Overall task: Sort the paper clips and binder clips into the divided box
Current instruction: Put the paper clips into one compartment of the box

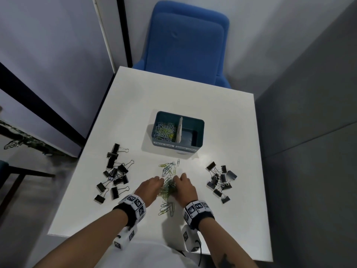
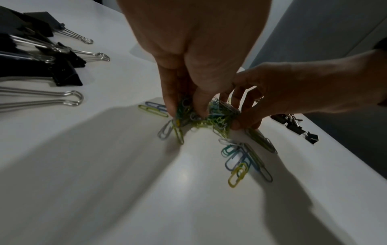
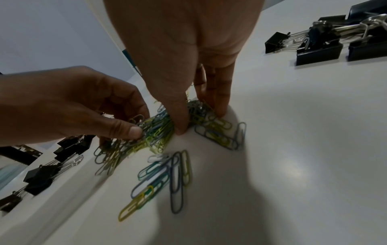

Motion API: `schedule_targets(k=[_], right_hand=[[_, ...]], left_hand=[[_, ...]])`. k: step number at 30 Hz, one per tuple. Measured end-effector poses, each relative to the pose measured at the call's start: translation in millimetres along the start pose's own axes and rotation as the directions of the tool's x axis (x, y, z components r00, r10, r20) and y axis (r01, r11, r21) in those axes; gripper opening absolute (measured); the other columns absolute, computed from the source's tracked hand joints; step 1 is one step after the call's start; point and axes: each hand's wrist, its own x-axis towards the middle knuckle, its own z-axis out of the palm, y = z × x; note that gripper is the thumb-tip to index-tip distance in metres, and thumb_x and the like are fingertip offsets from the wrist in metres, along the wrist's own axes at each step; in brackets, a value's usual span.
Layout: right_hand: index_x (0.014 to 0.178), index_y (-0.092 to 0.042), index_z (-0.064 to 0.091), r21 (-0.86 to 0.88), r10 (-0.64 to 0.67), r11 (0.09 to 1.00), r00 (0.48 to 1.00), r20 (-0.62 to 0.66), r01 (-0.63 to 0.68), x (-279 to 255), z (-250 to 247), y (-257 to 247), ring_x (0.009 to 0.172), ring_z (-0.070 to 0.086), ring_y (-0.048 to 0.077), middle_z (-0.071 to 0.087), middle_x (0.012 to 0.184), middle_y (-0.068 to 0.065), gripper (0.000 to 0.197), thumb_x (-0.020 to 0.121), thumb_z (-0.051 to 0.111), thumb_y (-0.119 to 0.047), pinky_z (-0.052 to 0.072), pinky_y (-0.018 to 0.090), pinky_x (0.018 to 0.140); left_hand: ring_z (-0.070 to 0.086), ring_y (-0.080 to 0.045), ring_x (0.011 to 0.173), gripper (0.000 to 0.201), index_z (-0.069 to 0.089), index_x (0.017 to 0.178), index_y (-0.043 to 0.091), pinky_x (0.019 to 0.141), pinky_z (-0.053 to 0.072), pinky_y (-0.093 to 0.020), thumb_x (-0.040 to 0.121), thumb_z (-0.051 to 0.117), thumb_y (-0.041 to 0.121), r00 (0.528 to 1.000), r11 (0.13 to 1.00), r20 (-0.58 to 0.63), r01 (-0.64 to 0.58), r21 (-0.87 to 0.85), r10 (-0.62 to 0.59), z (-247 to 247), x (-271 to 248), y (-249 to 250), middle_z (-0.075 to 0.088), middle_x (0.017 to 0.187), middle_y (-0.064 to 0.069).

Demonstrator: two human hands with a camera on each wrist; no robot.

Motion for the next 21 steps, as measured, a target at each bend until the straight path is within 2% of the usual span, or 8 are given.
schedule_targets(k=[2,6,8,10,14,16,18,21], right_hand=[[0.116,-0.012,0.049,0.020,-0.014,1.000,1.000,-0.004,0.014,1,0,2,0.094,0.056,0.032,0.046,0.114,0.011,0.036,0.084,0.066,-0.014,0.046,0.036,0.067],[0.103,-0.009,0.056,0.077,-0.030,0.996,0.999,-0.031,0.032,0,-2,8,0.085,0.059,0.035,0.053,0.106,0.012,0.018,0.087,0.062,-0.014,0.042,0.034,0.064],[0.097,-0.009,0.058,0.090,-0.037,0.995,0.999,-0.036,0.041,-1,-4,11,0.084,0.059,0.035,0.057,0.100,0.013,0.013,0.085,0.061,-0.011,0.039,0.032,0.064],[0.089,-0.008,0.061,0.112,-0.043,0.993,0.999,-0.031,0.046,-3,-8,12,0.081,0.058,0.034,0.062,0.092,0.013,0.009,0.080,0.058,-0.006,0.042,0.033,0.064],[0.072,-0.008,0.064,0.182,-0.034,0.982,0.998,-0.049,0.043,-6,-14,17,0.071,0.060,0.026,0.067,0.076,0.008,0.009,0.077,0.058,-0.006,0.050,0.035,0.064],[0.070,-0.009,0.067,0.210,-0.034,0.976,0.996,-0.081,0.050,-8,-20,17,0.068,0.061,0.020,0.068,0.071,0.004,0.012,0.079,0.059,-0.006,0.050,0.029,0.061],[0.070,-0.011,0.068,0.215,-0.049,0.974,0.993,-0.110,0.072,-10,-29,14,0.066,0.060,0.015,0.068,0.069,0.003,0.015,0.080,0.060,-0.003,0.042,0.018,0.059],[0.071,-0.011,0.069,0.209,-0.095,0.970,0.986,-0.139,0.123,-9,-51,7,0.068,0.060,0.015,0.069,0.071,0.003,0.011,0.080,0.065,-0.007,0.041,0.020,0.063]], left_hand=[[0.058,-0.031,0.085,0.010,0.054,0.099,0.010,0.067,0.041,-0.037,0.089,0.055,0.008,1.000,0.999,-0.003,0.024,-0.031,-0.025,-4,-1,-3,0.058,0.098,-0.009],[0.060,-0.027,0.084,0.010,0.058,0.097,0.013,0.071,0.047,-0.037,0.088,0.062,0.012,0.996,0.982,-0.046,0.071,-0.173,-0.080,-18,0,-7,0.060,0.096,-0.006],[0.060,-0.024,0.082,0.010,0.059,0.095,0.014,0.071,0.049,-0.036,0.087,0.064,0.012,0.992,0.971,-0.092,0.057,-0.234,-0.080,-32,1,-6,0.061,0.093,-0.004],[0.058,-0.018,0.076,0.010,0.060,0.093,0.015,0.068,0.048,-0.034,0.086,0.066,0.011,0.984,0.957,-0.165,0.013,-0.290,-0.063,-52,3,-1,0.061,0.087,0.000],[0.047,0.001,0.063,0.004,0.061,0.090,0.013,0.058,0.035,-0.015,0.089,0.063,0.010,0.949,0.935,-0.313,-0.068,-0.347,-0.047,-107,16,14,0.049,0.075,0.013],[0.048,-0.001,0.064,0.007,0.059,0.086,0.014,0.058,0.040,-0.018,0.089,0.063,0.010,0.925,0.929,-0.378,-0.102,-0.356,-0.043,-135,32,18,0.049,0.074,0.014],[0.053,-0.009,0.068,0.008,0.059,0.086,0.015,0.063,0.046,-0.025,0.088,0.065,0.010,0.900,0.929,-0.434,-0.122,-0.350,-0.046,-160,52,18,0.053,0.077,0.010],[0.057,-0.015,0.078,0.008,0.063,0.092,0.014,0.070,0.045,-0.025,0.086,0.068,0.012,0.881,0.926,-0.467,-0.112,-0.360,-0.075,-187,82,20,0.061,0.086,0.003]])
